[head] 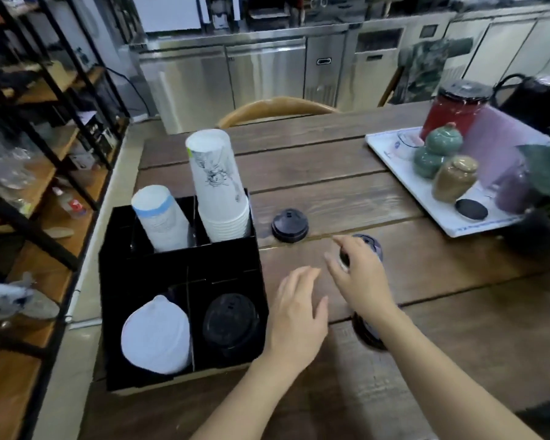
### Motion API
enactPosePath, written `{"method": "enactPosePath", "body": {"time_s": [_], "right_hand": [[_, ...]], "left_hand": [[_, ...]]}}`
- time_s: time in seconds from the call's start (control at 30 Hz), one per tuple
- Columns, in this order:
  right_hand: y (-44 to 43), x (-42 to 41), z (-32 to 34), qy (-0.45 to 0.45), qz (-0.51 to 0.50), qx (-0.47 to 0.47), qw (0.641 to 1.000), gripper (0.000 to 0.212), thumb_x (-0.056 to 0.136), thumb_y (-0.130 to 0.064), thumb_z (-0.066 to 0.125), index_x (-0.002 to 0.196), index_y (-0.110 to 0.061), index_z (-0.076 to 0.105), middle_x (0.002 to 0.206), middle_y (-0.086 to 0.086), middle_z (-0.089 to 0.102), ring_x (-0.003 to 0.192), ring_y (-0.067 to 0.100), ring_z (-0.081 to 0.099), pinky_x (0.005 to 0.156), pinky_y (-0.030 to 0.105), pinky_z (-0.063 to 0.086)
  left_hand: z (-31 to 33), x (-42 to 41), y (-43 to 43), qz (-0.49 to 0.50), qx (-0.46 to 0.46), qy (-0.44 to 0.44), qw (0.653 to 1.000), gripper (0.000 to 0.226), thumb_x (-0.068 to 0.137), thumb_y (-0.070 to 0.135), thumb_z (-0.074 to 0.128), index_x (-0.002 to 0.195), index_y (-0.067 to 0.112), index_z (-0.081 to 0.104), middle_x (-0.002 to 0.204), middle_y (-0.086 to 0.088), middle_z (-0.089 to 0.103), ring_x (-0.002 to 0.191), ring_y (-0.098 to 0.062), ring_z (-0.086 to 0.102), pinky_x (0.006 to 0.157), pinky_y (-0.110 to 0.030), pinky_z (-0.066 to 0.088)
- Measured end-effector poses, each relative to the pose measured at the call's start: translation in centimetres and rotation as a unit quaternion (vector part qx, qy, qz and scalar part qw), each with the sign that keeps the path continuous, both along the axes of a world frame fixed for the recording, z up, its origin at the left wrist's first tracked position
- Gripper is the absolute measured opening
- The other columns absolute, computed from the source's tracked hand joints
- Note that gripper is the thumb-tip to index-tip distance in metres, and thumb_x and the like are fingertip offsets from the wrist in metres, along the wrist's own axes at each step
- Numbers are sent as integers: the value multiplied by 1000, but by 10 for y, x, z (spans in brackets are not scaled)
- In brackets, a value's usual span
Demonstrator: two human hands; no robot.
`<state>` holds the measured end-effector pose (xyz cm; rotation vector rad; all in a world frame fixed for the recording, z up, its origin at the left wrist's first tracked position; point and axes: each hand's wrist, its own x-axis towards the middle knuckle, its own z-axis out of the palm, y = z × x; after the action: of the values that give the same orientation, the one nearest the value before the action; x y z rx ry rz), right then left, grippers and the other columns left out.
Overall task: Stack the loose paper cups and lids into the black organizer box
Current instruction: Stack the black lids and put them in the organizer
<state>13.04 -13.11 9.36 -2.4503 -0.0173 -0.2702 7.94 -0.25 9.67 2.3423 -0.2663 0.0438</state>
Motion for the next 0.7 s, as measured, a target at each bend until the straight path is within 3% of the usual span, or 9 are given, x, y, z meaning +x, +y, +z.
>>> {"method": "enactPosePath", "body": {"time_s": [0.1, 0.2, 0.37, 0.47, 0.57, 0.7], "right_hand": [[-39, -12, -21, 91, -63, -48, 993, 62, 91, -35, 55, 143, -10, 34, 147, 10, 42, 134, 28, 38, 105, 42, 30], [-68, -25, -44, 196, -107, -47, 974, 79, 88, -47, 53, 149, -14, 15, 157, 5, 23, 143, 24, 23, 111, 45, 22], [-95, -48, -75, 307, -119, -15, 944, 78, 85, -50, 54, 147, -18, 17, 152, 1, 33, 140, 22, 28, 109, 44, 21], [-95, -55, -82, 303, -102, -3, 947, 69, 85, -45, 56, 142, -18, 27, 144, 0, 43, 136, 21, 33, 105, 45, 23], [-92, -53, -85, 278, -86, 10, 957, 70, 83, -41, 61, 141, -18, 30, 139, 2, 48, 132, 25, 38, 104, 45, 27], [-98, -41, -83, 265, -75, 83, 958, 71, 78, -30, 72, 138, -15, 38, 131, 8, 47, 127, 25, 41, 105, 35, 33]], "left_hand": [[-23, 6, -33, -17, 5, 104, 994, 59, 94, 28, 49, 147, 19, 25, 154, 3, 27, 142, -13, 22, 116, -26, 18], [-40, 9, -57, -21, 10, 224, 974, 68, 95, 30, 48, 151, 20, 10, 160, 2, 12, 147, -15, 11, 118, -30, 15], [-61, 7, -91, -24, 36, 349, 936, 78, 95, 25, 50, 151, 16, -3, 161, -3, 4, 147, -21, 15, 116, -32, 22], [-69, 6, -107, 25, -5, 374, 927, 69, 94, 19, 51, 150, 18, 11, 158, -2, 23, 140, -23, 32, 112, -35, 32], [-69, 10, -120, 94, -79, 370, 921, 52, 90, 10, 50, 138, 21, 35, 136, -3, 51, 119, -25, 51, 100, -39, 45], [-69, 15, -123, 174, -157, 366, 901, 51, 87, -2, 50, 133, 18, 43, 128, 3, 49, 108, -15, 48, 94, -29, 42]]}}
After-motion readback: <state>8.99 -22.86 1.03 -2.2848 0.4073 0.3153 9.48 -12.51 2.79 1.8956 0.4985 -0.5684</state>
